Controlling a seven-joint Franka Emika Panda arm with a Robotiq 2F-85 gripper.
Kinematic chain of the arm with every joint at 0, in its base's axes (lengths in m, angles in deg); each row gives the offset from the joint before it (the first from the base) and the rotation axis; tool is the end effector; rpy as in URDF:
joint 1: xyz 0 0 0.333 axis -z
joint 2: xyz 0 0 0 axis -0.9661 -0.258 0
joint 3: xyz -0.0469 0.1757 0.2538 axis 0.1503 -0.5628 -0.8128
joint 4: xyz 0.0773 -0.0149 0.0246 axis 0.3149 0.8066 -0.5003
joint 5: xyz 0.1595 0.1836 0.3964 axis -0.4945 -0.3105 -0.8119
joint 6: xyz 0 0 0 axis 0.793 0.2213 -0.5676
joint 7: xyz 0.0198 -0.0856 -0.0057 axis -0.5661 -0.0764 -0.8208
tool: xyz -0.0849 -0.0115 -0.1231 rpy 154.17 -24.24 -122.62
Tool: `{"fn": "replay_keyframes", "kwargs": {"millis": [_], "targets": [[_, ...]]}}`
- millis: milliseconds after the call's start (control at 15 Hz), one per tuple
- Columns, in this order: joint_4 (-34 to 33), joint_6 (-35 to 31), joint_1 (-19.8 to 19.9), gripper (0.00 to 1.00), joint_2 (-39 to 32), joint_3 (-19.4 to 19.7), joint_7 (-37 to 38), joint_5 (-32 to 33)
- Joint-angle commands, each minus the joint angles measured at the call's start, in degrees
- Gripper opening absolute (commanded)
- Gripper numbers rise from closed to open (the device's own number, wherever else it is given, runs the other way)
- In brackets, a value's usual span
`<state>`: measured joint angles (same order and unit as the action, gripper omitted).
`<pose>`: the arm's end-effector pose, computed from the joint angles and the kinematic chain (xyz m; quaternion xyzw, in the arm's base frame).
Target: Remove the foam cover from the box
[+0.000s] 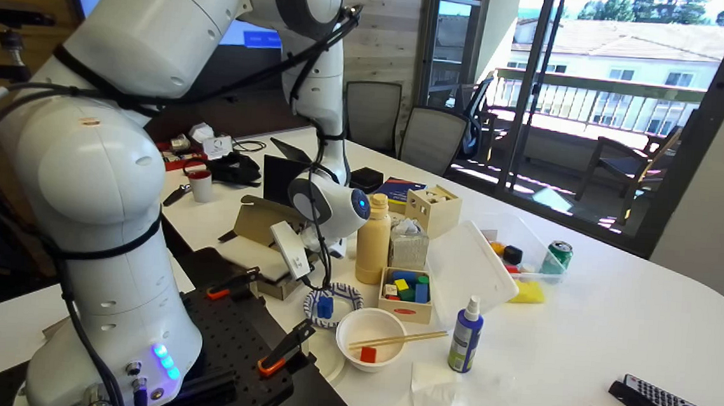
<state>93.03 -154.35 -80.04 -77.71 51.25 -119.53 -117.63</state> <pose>0.3748 0.1412 -0.1061 -0.9262 -0.0559 0.1134 0.3552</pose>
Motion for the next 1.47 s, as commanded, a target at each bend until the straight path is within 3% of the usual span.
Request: {"fn": "replay_keyframes", "kwargs": {"millis": [0, 733, 867, 1400], "targets": [[-1.54, 1.87, 0.59, 1.00, -1.28, -0.32, -1.17, -0.18], [-3.63, 13.81, 4.59, 1.00, -5.08, 1.26, -7.56, -0.45], [-3.96, 14.56, 4.65, 0.72, -5.75, 1.82, -7.36, -0.29], [-4.66, 15.63, 5.07, 0.12, -6.97, 2.91, -7.45, -0.36]]}}
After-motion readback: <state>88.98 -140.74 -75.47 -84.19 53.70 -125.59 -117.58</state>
